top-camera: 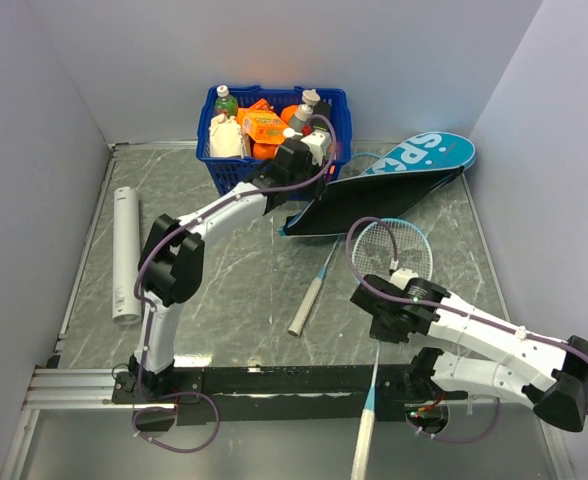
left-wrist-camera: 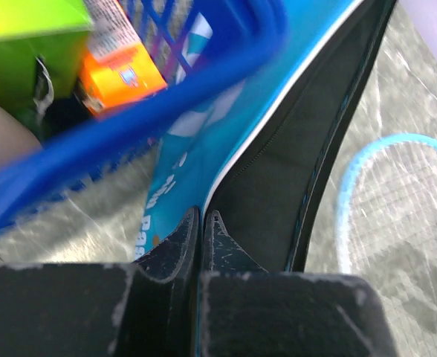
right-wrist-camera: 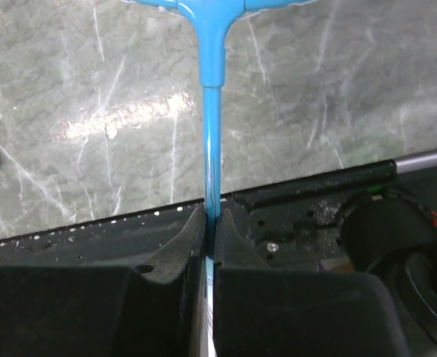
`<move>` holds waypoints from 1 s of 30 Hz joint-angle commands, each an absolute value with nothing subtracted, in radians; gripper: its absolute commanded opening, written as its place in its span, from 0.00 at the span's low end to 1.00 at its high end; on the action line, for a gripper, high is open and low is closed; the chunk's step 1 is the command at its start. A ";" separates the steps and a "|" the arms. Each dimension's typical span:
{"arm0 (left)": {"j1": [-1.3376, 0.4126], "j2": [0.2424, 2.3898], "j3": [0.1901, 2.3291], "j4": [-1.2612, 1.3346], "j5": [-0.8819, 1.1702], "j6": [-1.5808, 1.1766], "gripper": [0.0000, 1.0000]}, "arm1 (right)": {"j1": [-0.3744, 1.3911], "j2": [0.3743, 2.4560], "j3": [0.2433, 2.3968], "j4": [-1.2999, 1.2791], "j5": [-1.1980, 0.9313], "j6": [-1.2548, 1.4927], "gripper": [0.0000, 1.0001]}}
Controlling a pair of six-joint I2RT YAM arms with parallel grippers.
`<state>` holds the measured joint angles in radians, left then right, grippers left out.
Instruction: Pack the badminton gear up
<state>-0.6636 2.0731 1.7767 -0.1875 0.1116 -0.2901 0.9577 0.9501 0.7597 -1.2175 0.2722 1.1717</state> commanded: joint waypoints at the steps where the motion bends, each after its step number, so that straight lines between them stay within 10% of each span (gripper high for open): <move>1: -0.653 2.115 1.890 -0.172 0.084 -0.267 0.01 | 1.000 0.891 0.837 -1.368 0.325 1.285 0.00; 30: -0.721 1.677 1.238 0.074 0.111 -0.379 0.01 | 0.833 1.123 0.894 -0.980 0.244 1.003 0.00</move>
